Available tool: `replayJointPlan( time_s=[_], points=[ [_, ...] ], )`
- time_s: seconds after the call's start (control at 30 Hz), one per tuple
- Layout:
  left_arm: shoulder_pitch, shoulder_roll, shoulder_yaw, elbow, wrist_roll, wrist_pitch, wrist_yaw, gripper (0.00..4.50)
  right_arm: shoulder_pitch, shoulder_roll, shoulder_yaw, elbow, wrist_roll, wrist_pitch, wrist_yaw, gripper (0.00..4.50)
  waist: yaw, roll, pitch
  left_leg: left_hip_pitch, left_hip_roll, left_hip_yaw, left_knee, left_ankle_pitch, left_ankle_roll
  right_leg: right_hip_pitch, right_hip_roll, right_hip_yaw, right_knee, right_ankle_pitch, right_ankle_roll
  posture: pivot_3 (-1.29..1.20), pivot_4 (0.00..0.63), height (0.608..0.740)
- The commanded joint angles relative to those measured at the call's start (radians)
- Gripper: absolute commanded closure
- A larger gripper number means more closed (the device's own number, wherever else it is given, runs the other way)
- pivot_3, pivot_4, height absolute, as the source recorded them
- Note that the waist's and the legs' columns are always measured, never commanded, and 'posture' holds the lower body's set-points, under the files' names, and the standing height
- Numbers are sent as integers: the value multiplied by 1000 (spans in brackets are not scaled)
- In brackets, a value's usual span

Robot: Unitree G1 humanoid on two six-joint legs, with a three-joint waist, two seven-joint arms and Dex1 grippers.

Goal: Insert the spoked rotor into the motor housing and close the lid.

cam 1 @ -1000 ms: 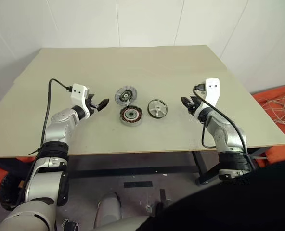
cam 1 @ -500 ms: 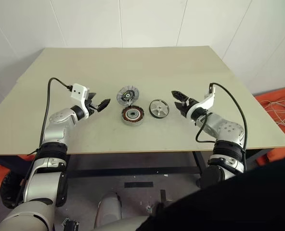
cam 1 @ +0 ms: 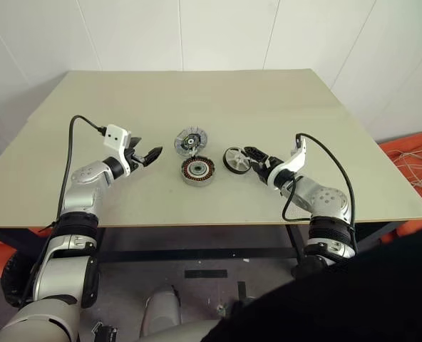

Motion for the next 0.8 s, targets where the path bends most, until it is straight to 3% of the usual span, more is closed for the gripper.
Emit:
replayJointPlan(
  time_s=[0.03,0.3,0.57,0.8],
  points=[
    [-4,18,6,-32,-3,-21,-5,0,20,-33,18,12,-26,-15,8,863,0,0,0,0,0,0,0,0,0,0,0,0,0,0,0,0,0,740],
    [-7,16,1,-25,3,-29,-2,0,22,-45,30,6,-22,-19,18,863,2,0,0,0,-1,0,0,0,0,0,-1,0,0,0,0,0,0,740],
    [-10,19,2,-14,11,-37,6,0,30,51,71,-41,-9,-8,-12,863,-7,0,0,0,1,0,0,0,0,-1,0,0,0,0,0,0,0,740],
    [-8,18,2,-14,12,-37,9,0,6,70,80,-27,-12,-13,-8,863,-7,0,0,0,1,0,-1,0,0,-1,1,0,0,0,0,0,0,740]
  ],
)
